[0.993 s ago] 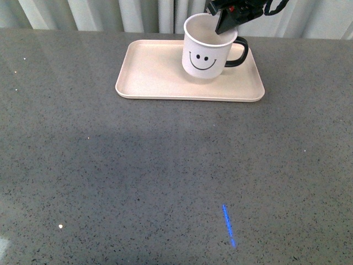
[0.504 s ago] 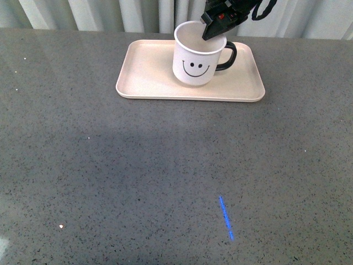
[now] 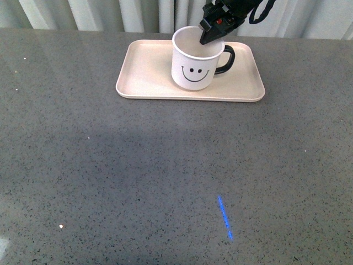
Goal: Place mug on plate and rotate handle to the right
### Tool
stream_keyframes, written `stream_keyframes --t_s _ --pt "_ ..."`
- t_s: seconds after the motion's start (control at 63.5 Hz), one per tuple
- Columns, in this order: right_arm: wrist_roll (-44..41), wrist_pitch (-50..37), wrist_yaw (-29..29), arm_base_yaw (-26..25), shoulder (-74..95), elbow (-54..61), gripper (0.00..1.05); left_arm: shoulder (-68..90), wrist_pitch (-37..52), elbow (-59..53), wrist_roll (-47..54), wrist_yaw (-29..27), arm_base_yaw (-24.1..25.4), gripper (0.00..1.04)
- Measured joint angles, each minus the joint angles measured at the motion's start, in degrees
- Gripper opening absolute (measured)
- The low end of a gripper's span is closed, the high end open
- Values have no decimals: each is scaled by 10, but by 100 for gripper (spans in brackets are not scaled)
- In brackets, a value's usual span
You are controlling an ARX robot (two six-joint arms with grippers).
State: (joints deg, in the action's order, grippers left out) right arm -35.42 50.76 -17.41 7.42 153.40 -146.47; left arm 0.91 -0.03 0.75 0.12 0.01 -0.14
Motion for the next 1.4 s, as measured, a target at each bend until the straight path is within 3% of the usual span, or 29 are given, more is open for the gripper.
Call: stream_keyframes --t_s 0.946,1.072,1.182,1.402 --pt "-16 -13 8 2 0 25 2 0 0 0 0 0 0 95" --pt "-17 -11 12 2 0 27 20 0 0 0 0 0 0 95" --pt "-17 -5 12 5 2 23 46 0 0 0 0 0 0 95" --pt "-17 4 11 6 2 8 79 0 0 0 0 0 0 95"
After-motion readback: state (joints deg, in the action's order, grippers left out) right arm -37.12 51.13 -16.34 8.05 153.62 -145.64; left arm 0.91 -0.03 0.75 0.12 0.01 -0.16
